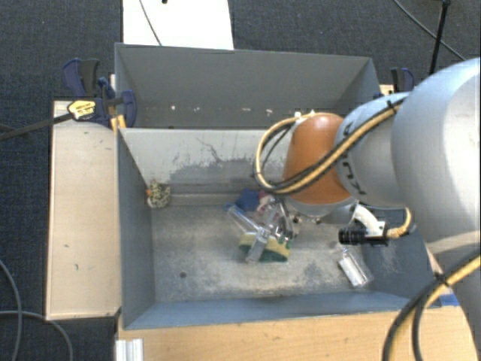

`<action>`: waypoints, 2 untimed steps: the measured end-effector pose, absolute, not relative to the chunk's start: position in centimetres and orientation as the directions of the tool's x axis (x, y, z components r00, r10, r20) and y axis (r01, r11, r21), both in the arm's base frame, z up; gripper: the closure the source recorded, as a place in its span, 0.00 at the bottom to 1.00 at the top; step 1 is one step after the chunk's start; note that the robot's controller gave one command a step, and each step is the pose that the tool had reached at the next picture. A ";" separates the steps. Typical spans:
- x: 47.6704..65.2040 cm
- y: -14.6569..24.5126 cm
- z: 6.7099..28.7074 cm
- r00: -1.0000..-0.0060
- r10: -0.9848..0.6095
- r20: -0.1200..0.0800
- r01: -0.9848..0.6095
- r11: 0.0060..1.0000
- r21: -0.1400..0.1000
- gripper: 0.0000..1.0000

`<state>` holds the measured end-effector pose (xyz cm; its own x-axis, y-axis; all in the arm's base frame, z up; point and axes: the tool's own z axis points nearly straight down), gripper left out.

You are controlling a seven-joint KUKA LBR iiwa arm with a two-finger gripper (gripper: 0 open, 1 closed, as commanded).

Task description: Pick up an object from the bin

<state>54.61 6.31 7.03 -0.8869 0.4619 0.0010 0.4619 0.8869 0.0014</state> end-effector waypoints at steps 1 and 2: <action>54.6 6.2 7.0 -0.886 0.464 0.000 0.464 0.886 0.001 1.00; 55.2 5.6 19.5 -0.870 0.493 -0.008 0.493 0.870 0.005 1.00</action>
Offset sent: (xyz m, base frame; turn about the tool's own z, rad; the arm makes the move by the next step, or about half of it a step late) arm 0.0000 0.0000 0.0000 0.0000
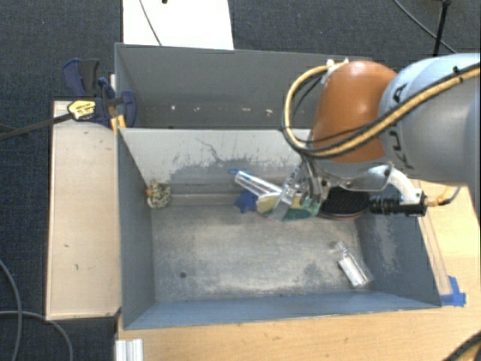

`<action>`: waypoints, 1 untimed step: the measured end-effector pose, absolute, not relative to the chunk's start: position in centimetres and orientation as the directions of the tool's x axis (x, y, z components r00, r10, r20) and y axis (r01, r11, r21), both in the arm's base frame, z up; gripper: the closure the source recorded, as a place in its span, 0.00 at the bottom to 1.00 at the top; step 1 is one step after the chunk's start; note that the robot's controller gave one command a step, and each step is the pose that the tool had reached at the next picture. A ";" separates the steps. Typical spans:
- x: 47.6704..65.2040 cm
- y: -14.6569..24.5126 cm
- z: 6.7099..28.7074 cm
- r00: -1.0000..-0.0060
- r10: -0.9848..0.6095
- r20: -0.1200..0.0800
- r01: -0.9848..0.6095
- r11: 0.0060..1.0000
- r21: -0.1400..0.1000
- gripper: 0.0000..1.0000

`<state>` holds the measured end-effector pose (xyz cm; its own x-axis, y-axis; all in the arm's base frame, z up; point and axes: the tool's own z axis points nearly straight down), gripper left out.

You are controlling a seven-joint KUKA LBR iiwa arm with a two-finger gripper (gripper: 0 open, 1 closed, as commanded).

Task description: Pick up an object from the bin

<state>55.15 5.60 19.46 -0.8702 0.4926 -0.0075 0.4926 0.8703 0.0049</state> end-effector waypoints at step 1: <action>57.7 6.0 26.5 -0.878 0.478 -0.010 0.478 0.879 0.006 1.00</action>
Offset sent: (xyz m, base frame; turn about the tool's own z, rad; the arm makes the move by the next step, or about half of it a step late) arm 0.0225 0.0043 0.0655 -0.0101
